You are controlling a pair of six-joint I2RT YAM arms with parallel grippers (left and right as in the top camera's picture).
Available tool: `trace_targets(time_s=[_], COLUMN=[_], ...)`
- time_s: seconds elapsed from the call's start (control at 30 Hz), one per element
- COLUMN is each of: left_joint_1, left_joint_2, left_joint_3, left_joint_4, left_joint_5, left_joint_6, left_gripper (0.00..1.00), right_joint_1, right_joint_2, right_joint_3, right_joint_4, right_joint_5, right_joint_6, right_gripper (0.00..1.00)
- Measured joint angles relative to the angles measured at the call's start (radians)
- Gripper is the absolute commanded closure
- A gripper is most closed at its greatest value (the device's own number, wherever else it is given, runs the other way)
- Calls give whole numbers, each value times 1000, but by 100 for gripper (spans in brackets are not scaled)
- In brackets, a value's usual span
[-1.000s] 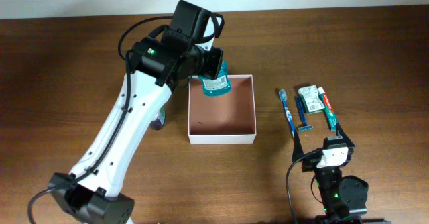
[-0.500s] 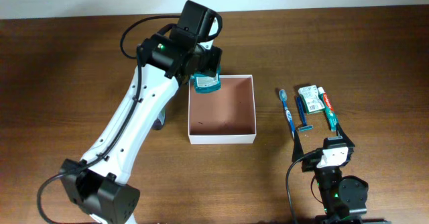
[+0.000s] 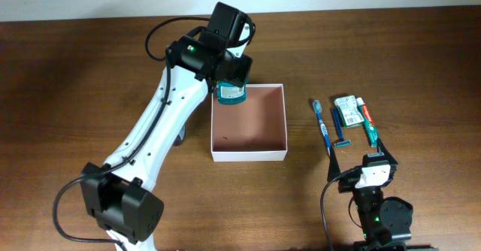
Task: Pack container
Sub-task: 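Lower the mouthwash bottle into the box's back-left corner and release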
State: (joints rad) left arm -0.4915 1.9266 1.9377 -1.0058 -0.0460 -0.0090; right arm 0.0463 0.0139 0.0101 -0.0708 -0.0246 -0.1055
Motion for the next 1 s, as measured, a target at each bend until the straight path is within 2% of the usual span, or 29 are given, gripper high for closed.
trace_targets(time_s=[0.33, 1.0], left_joint_1=[8, 67], left_joint_2=[16, 65], left_joint_3=[0, -9], left_joint_4=[20, 62], left_joint_5=[12, 87], left_joint_6=[36, 12], left_gripper=[75, 76], right_joint_1=[0, 0], right_joint_2=[0, 0], right_joint_3=[0, 0], right_joint_4=[0, 0], right_joint_5=[0, 0], right_joint_6=[0, 0], right_gripper=[2, 2])
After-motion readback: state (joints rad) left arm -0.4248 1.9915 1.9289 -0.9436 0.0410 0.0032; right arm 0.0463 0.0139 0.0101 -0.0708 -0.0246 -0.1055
